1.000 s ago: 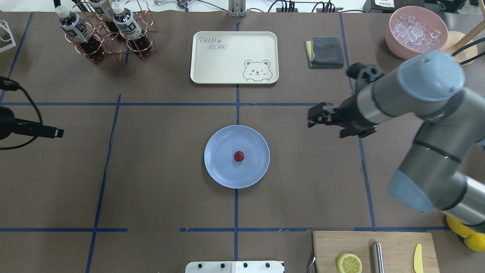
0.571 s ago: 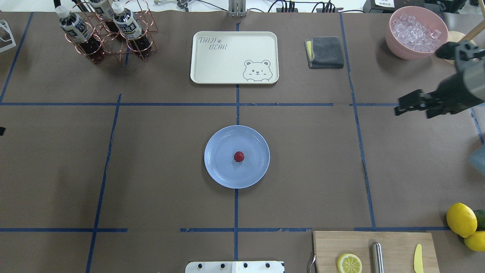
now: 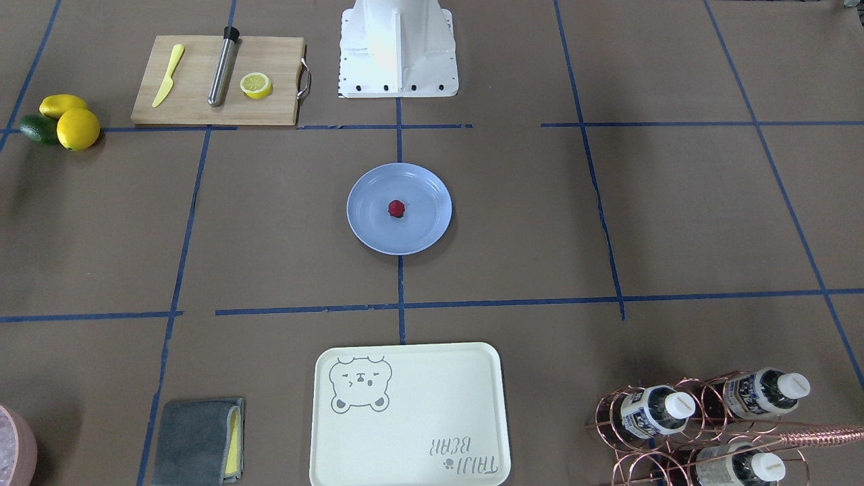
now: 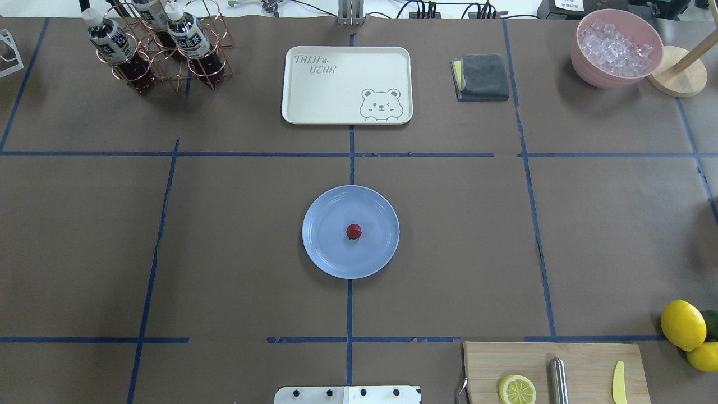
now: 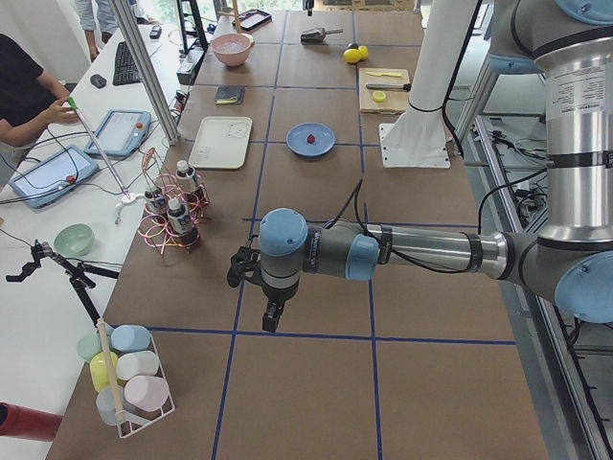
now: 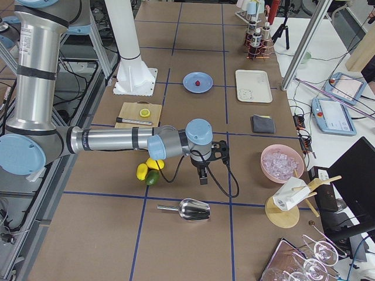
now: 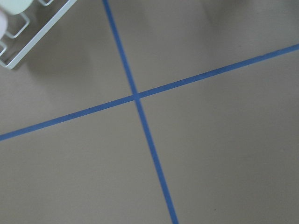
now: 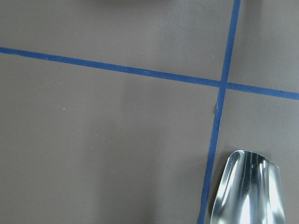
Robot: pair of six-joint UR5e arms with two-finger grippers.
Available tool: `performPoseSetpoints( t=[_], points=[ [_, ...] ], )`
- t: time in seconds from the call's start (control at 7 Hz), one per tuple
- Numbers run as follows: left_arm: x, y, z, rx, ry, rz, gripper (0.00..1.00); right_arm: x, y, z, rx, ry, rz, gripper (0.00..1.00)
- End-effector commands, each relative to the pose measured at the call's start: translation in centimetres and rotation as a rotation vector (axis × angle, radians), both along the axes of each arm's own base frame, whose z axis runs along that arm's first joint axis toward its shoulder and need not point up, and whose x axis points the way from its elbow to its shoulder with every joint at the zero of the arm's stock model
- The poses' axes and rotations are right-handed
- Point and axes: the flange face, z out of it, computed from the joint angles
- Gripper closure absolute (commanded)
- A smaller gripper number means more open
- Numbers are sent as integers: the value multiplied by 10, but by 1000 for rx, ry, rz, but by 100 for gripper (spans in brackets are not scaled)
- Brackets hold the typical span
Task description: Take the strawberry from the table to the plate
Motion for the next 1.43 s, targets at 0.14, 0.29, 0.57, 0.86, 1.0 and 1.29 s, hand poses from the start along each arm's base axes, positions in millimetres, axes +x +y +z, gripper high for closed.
performPoseSetpoints(
  t=[0.14, 0.29, 0.57, 0.86, 1.0, 1.29],
  points=[
    [2, 14, 17, -81, 56, -5, 0, -3, 1, 6, -25, 58, -19, 0],
    [4, 13, 10, -65, 78, -3, 0, -5, 3, 4, -35, 32, -30, 0],
    [4, 4, 12, -63, 78, -1, 0, -8, 4, 3, -41, -13, -41, 0],
    [4, -14, 4, -43, 66, 1, 0, -5, 6, 4, -36, -9, -36, 0],
    [7, -15, 3, -40, 58, 8, 0, -5, 7, 4, -35, -9, -37, 0],
    [11, -8, 12, -65, 46, 16, 0, -4, 18, 2, -31, -11, -37, 0]
  ],
)
